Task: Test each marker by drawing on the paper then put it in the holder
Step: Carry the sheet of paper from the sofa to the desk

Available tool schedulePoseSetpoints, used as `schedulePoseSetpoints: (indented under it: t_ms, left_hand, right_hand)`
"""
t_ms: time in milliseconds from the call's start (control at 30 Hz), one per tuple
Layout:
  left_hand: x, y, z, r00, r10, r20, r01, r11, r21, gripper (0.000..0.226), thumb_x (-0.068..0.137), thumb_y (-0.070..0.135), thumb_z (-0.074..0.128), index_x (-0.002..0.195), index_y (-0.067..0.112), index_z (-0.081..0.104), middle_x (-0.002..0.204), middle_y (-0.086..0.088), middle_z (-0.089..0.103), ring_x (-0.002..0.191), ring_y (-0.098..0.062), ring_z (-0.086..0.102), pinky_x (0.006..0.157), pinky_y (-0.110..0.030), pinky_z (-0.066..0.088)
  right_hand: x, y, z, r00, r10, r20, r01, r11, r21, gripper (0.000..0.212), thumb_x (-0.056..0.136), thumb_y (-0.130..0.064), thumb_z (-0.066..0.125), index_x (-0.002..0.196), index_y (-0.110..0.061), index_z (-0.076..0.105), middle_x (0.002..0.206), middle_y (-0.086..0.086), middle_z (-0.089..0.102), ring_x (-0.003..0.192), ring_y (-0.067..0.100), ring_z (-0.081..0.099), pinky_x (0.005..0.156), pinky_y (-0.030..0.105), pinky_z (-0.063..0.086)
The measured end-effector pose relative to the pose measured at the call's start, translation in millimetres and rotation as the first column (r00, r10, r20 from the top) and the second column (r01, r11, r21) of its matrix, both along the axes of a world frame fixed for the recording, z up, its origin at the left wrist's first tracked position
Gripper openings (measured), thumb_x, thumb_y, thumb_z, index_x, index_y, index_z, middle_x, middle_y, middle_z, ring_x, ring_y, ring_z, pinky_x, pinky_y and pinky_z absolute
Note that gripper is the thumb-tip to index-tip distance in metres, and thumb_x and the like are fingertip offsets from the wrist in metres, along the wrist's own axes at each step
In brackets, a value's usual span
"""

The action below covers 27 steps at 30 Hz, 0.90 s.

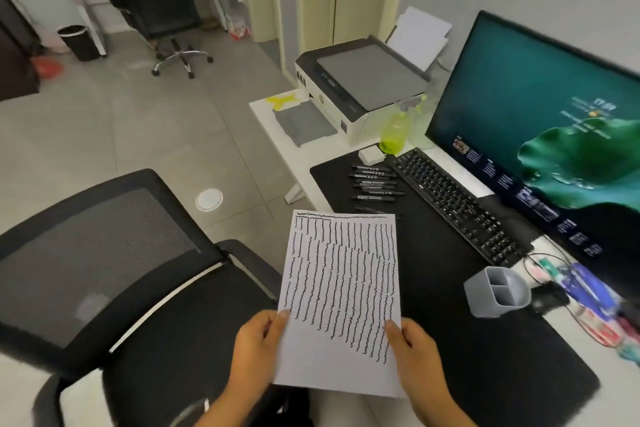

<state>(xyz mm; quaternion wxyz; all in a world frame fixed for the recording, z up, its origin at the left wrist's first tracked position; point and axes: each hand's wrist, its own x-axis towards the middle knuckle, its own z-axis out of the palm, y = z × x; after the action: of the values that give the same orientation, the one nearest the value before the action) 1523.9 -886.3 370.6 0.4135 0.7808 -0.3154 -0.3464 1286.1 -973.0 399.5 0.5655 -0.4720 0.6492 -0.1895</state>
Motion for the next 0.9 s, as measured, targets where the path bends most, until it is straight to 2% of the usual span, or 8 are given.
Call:
schedulePoseSetpoints:
  t_ms: [100, 267, 333, 467, 600, 700, 767, 900]
  left_hand:
    - [19.7, -37.6, -1.3, 0.997, -0.083, 0.005, 0.083, 0.996, 0.017, 0.033, 0.091, 0.04, 0.057, 0.064, 0.022, 0.062, 0.071, -0.003, 0.065, 0.052, -0.007, 0.053, 0.052, -0.026, 0.042]
    - [27.7, -89.9, -10.0, 0.974, -0.224, -0.031, 0.225, 0.973, 0.042, 0.032, 0.091, 0.042, 0.056, 0.071, 0.019, 0.065, 0.074, -0.01, 0.067, 0.063, -0.025, 0.061, 0.055, -0.031, 0.045]
    - [24.8, -109.3, -14.2, 0.963, -0.266, -0.035, 0.268, 0.962, 0.058, 0.034, 0.091, 0.042, 0.056, 0.071, 0.017, 0.066, 0.073, -0.011, 0.067, 0.063, -0.025, 0.062, 0.055, -0.031, 0.045]
    - [13.0, -147.6, -21.0, 0.942, -0.332, -0.049, 0.336, 0.936, 0.109, 0.034, 0.092, 0.04, 0.055, 0.072, 0.015, 0.066, 0.071, -0.011, 0.068, 0.061, -0.021, 0.063, 0.055, -0.031, 0.045]
    - [-1.4, -180.4, -27.7, 0.929, -0.369, -0.033, 0.369, 0.916, 0.158, 0.035, 0.093, 0.041, 0.054, 0.073, 0.014, 0.064, 0.072, -0.011, 0.068, 0.067, -0.025, 0.064, 0.057, -0.032, 0.047]
    - [-10.2, -200.3, -31.8, 0.909, -0.416, -0.04, 0.416, 0.891, 0.18, 0.036, 0.093, 0.041, 0.054, 0.073, 0.012, 0.064, 0.072, -0.008, 0.068, 0.061, -0.015, 0.063, 0.057, -0.033, 0.048]
    - [-14.1, -211.2, -33.6, 0.894, -0.448, -0.018, 0.443, 0.877, 0.187, 0.035, 0.092, 0.043, 0.054, 0.07, 0.016, 0.062, 0.073, -0.001, 0.068, 0.057, -0.005, 0.059, 0.054, -0.026, 0.045]
    - [-17.7, -230.3, -41.2, 0.859, -0.512, 0.007, 0.497, 0.837, 0.227, 0.032, 0.092, 0.043, 0.055, 0.071, 0.021, 0.062, 0.071, -0.001, 0.068, 0.062, -0.009, 0.062, 0.057, -0.029, 0.047]
  right_hand:
    - [11.5, -22.1, 0.4, 0.997, -0.073, -0.009, 0.073, 0.996, 0.046, 0.015, 0.102, -0.028, 0.055, 0.1, -0.018, 0.065, 0.091, 0.001, 0.076, 0.077, 0.017, 0.076, 0.073, 0.04, 0.064]
    - [10.1, -48.8, -5.4, 0.974, -0.226, 0.013, 0.224, 0.969, 0.101, 0.016, 0.102, -0.026, 0.057, 0.098, -0.013, 0.066, 0.083, 0.004, 0.078, 0.068, 0.018, 0.077, 0.056, 0.028, 0.06]
    - [4.0, -59.3, -10.1, 0.967, -0.255, 0.022, 0.25, 0.961, 0.119, 0.016, 0.102, -0.026, 0.056, 0.099, -0.013, 0.066, 0.087, 0.006, 0.077, 0.07, 0.019, 0.077, 0.057, 0.029, 0.06]
    - [-11.1, -77.3, -25.4, 0.949, -0.312, 0.044, 0.303, 0.943, 0.137, 0.015, 0.102, -0.023, 0.056, 0.1, -0.011, 0.066, 0.09, 0.008, 0.078, 0.078, 0.025, 0.077, 0.071, 0.043, 0.064]
    - [-25.7, -92.1, -37.8, 0.921, -0.383, 0.072, 0.367, 0.914, 0.171, 0.013, 0.101, -0.02, 0.057, 0.099, -0.013, 0.068, 0.082, 0.002, 0.08, 0.071, 0.02, 0.077, 0.059, 0.031, 0.061]
    - [-35.3, -99.1, -46.5, 0.907, -0.416, 0.069, 0.4, 0.9, 0.173, 0.013, 0.101, -0.019, 0.059, 0.097, -0.011, 0.068, 0.082, 0.0, 0.08, 0.068, 0.018, 0.077, 0.056, 0.028, 0.059]
    - [-39.8, -102.6, -50.4, 0.896, -0.438, 0.067, 0.421, 0.889, 0.179, 0.012, 0.101, -0.019, 0.059, 0.097, -0.011, 0.068, 0.083, -0.001, 0.08, 0.069, 0.018, 0.077, 0.057, 0.03, 0.06]
    - [-45.2, -108.7, -56.7, 0.88, -0.471, 0.065, 0.449, 0.868, 0.21, 0.013, 0.101, -0.021, 0.059, 0.098, -0.012, 0.068, 0.08, -0.005, 0.079, 0.068, 0.017, 0.077, 0.059, 0.033, 0.061]
